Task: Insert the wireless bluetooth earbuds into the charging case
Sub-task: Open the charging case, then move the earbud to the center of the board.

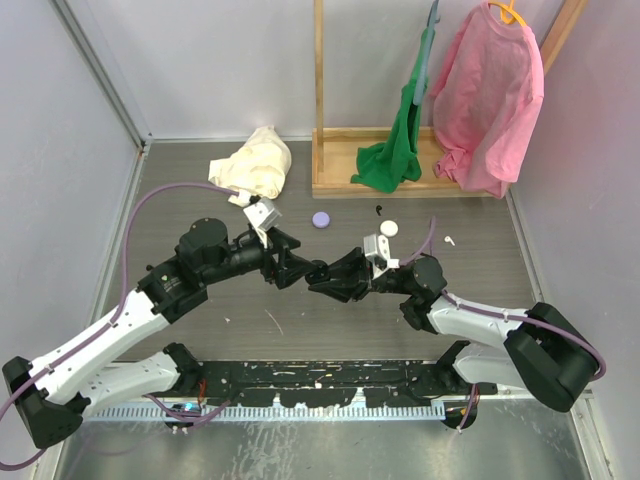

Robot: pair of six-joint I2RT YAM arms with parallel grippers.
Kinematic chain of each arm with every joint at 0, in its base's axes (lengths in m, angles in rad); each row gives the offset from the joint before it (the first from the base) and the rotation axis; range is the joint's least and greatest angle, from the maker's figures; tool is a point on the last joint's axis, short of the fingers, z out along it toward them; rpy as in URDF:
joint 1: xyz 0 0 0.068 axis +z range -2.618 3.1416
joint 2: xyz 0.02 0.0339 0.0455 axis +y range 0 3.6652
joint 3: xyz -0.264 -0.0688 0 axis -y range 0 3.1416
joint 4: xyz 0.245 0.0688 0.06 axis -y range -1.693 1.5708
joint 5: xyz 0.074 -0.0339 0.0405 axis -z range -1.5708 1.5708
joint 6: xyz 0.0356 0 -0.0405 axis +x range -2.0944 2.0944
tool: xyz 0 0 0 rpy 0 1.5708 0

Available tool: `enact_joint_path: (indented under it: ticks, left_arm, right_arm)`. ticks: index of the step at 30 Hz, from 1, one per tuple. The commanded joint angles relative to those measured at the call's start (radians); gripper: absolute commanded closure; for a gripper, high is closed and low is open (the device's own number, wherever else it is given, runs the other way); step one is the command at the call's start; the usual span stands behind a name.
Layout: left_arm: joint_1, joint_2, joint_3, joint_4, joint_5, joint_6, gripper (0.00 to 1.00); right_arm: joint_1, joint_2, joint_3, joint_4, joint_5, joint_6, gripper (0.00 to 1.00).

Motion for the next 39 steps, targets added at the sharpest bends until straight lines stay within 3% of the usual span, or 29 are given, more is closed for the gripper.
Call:
enact_joint_path:
  ticks: [1,14,24,33,39]
  left_arm:
    - [0.009,-0.014,0.049,0.035,-0.036,-0.016,0.31]
    - [0.014,-0.020,0.076,-0.050,-0.134,-0.045,0.18]
    - [0.058,-0.008,0.113,-0.235,-0.323,-0.092,0.14]
    - [0.283,0.003,0.097,-0.420,-0.381,-0.215,0.13]
    - [0.468,0.026,0.072,-0.483,-0.399,-0.236,0.13]
  right_arm:
    - [0.003,-0.003,0.036,0.054,-0.007,-0.001,0.99]
    - [0.000,0.006,-0.028,0.021,0.126,-0.126,0.99]
    - [-0.012,0.008,-0.096,0.020,0.225,-0.222,0.99]
    - [-0.013,0.004,-0.166,0.051,0.258,-0.264,0.99]
    - [-0.013,-0.088,-0.181,-0.075,0.305,-0.336,0.99]
